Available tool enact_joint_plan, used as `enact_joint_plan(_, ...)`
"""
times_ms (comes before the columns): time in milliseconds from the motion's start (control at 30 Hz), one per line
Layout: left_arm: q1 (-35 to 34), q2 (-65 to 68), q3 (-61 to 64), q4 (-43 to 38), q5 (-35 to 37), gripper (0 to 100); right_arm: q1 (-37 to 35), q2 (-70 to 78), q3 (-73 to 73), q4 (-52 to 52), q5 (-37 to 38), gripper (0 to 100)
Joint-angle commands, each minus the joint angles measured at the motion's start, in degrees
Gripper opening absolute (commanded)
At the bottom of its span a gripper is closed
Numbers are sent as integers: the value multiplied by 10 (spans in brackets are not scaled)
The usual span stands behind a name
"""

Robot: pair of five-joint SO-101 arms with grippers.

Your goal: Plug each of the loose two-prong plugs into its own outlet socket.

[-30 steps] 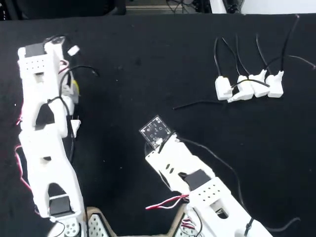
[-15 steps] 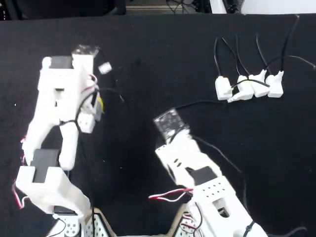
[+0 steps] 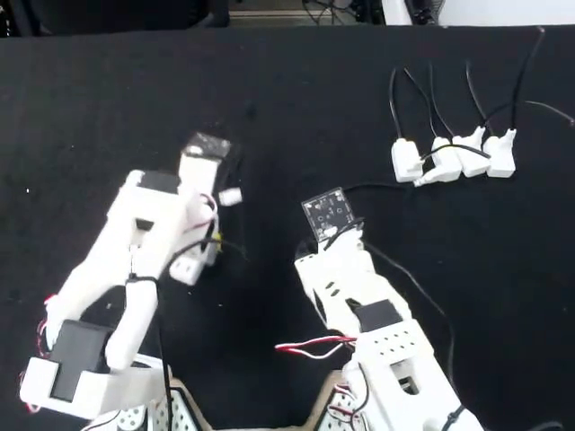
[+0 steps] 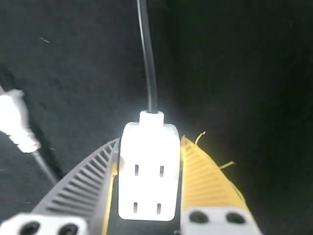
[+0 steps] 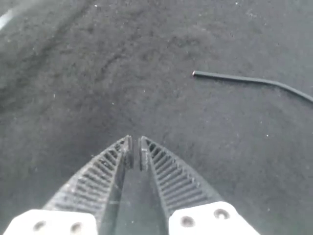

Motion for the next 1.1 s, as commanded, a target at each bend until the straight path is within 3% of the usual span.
enact_joint_plan(0, 11, -27, 11, -10, 5, 137, 9, -15, -35, -14, -4, 15)
enact_joint_plan(133, 5, -33, 12, 13, 4, 273, 9, -15, -35, -15, -4, 15)
enact_joint_plan(367, -7, -34, -95, 109, 3, 223, 8, -15, -35, -15, -4, 17)
enact_joint_plan(467, -50, -28, -155, 142, 2, 220, 8, -15, -35, -15, -4, 17)
enact_joint_plan(667, -138, -26, -134, 95, -5, 220, 8, -15, -35, -15, -4, 18)
enact_joint_plan(1067, -140, -28, 26, 5, -91, 220, 8, -15, -35, -15, -4, 18)
